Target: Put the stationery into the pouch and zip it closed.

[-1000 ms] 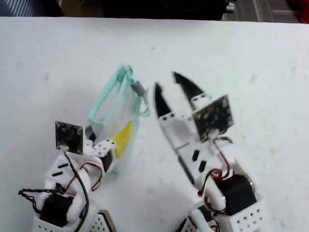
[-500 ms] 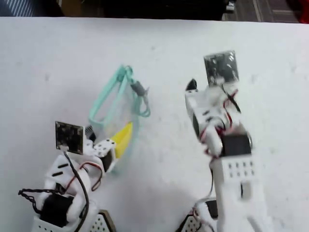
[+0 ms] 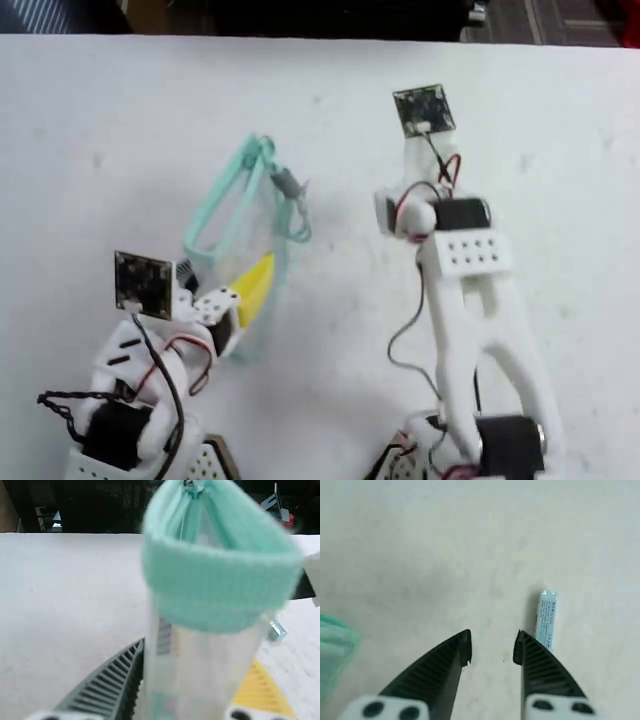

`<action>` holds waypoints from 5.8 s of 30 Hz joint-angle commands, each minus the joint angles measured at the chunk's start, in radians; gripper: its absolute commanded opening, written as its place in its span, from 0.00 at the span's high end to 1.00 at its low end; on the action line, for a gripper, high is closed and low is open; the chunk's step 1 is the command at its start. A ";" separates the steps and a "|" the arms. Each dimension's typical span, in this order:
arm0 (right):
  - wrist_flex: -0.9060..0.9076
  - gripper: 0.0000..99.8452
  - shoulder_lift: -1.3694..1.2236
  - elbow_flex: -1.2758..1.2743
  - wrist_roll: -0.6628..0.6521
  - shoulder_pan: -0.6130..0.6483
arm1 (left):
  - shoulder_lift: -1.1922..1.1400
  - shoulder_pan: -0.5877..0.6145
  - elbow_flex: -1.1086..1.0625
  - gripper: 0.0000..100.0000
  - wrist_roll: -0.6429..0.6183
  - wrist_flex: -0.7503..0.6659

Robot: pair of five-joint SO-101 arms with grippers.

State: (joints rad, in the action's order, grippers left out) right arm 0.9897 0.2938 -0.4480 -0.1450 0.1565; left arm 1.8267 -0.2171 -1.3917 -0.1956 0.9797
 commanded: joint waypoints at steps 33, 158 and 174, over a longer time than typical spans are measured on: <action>-0.102 0.78 -0.568 0.361 -0.011 -0.177 | 0.001 0.005 0.005 0.74 0.054 -0.017; -0.117 0.98 0.323 0.282 -0.009 0.700 | 0.001 -0.053 0.000 0.78 0.083 -0.003; -0.143 0.94 0.598 -0.023 -0.021 0.664 | 0.001 -0.053 -0.002 0.78 0.078 -0.005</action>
State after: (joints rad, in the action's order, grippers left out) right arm 0.7871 0.8493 -0.4726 -0.1450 0.8531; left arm 1.8282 -0.2693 -1.4039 -0.1005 0.9782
